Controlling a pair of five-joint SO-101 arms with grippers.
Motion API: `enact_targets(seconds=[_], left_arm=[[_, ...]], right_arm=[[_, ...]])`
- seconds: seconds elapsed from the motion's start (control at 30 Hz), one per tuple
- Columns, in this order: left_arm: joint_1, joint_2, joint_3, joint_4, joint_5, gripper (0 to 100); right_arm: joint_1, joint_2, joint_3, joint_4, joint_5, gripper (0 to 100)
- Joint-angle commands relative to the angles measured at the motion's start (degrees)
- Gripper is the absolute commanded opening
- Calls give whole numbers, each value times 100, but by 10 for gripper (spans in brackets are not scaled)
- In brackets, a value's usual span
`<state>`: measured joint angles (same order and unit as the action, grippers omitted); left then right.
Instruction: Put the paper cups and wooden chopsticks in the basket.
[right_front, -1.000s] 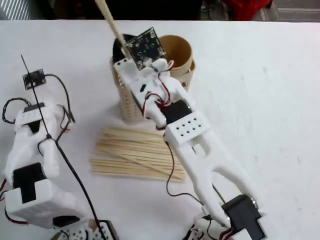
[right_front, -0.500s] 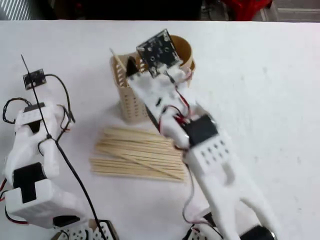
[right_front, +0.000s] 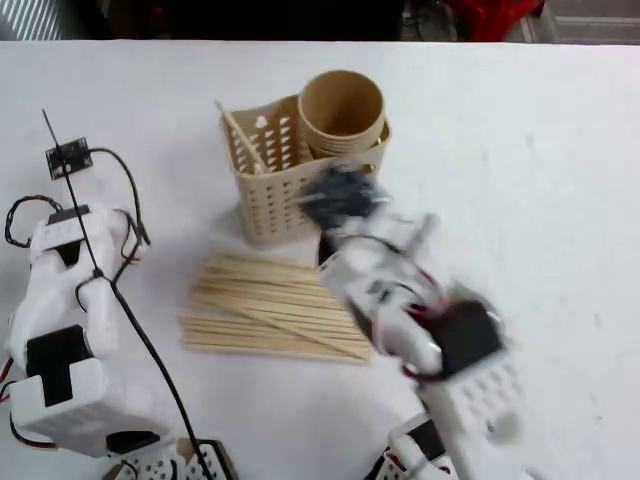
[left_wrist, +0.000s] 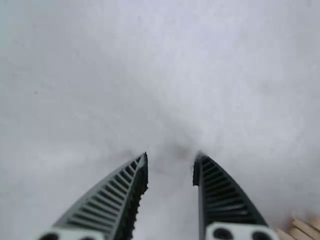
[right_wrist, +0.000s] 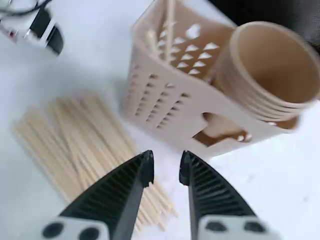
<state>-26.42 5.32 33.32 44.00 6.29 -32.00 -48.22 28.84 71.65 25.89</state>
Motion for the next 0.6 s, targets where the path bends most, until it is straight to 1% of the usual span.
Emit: enact_targets(seconds=[0.0, 0.07, 0.17, 0.33, 0.5, 0.57], left_arm=[[31, -13, -62, -97, 53, 166], [31, -13, -62, -97, 53, 166], [31, -13, -62, -97, 53, 166], [31, -13, -62, -97, 53, 166], [40, -13, -62, -97, 53, 166], [40, -13, -62, -97, 53, 166]], right_arm=[[-611, 1059, 220, 4, 677, 102], [-963, 1640, 387, -180, 941, 102], [-1288, 2378, 598, -813, 1046, 99], [-1393, 3371, 853, -1815, 1037, 108], [-1385, 4215, 897, -2308, 774, 221], [-1393, 4488, 905, -2440, 774, 217]])
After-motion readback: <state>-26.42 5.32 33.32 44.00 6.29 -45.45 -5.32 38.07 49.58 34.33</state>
